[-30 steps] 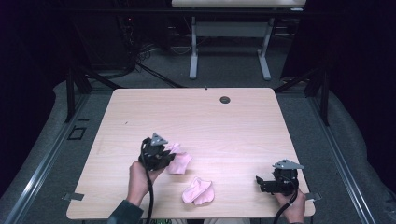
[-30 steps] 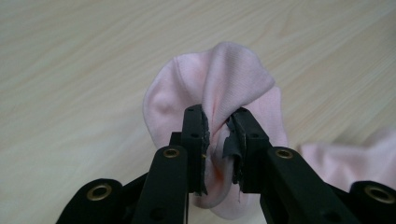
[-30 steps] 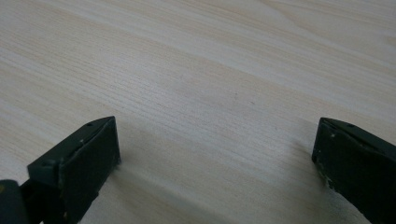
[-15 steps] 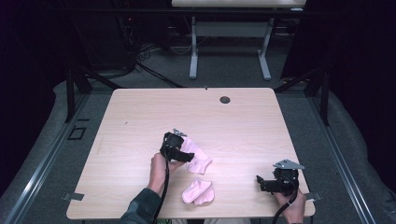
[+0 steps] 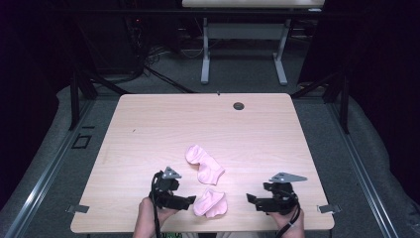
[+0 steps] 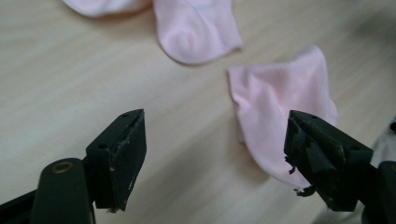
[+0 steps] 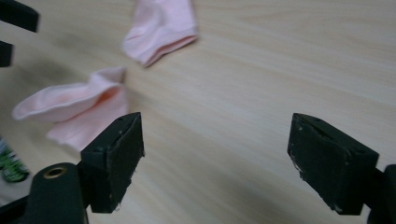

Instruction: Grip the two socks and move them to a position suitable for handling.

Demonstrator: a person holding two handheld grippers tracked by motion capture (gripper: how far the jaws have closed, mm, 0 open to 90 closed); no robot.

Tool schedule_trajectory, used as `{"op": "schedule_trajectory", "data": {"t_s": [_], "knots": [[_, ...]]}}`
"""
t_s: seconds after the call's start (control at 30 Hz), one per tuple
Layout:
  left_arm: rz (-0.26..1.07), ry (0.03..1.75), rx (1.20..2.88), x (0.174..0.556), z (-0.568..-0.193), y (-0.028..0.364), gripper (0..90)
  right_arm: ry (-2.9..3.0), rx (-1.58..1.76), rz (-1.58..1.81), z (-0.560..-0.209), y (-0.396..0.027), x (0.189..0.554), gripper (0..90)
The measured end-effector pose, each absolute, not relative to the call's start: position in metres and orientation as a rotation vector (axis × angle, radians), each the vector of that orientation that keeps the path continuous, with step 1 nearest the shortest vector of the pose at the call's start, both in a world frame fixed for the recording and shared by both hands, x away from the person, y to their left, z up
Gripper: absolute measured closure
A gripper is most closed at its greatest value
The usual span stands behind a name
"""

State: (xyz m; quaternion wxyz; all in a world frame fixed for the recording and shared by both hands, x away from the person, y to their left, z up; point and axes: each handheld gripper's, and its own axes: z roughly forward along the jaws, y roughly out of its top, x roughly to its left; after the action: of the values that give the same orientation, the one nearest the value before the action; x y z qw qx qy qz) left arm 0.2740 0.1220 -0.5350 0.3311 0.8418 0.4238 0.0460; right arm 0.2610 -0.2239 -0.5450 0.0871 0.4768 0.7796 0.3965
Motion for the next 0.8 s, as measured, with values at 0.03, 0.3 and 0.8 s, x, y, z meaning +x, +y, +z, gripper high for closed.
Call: {"op": "schedule_trajectory", "data": {"t_s": [0.03, 0.3, 0.8], "knots": [[0.113, 1.103, 2.204, 0.272, -0.537, 0.121, 24.8, 2.363, 1.404, 1.165, -0.546, -0.212, 0.261, 23.3], [0.066, 1.051, 2.266, 0.264, -0.551, 0.101, 38.1, 2.504, 1.376, 1.088, -0.559, -0.168, 0.271, 36.1], [0.112, 1.004, 2.322, 0.264, -0.564, 0.09, 83.7, 2.602, 1.251, 1.0, -0.569, -0.129, 0.277, 80.3]]}}
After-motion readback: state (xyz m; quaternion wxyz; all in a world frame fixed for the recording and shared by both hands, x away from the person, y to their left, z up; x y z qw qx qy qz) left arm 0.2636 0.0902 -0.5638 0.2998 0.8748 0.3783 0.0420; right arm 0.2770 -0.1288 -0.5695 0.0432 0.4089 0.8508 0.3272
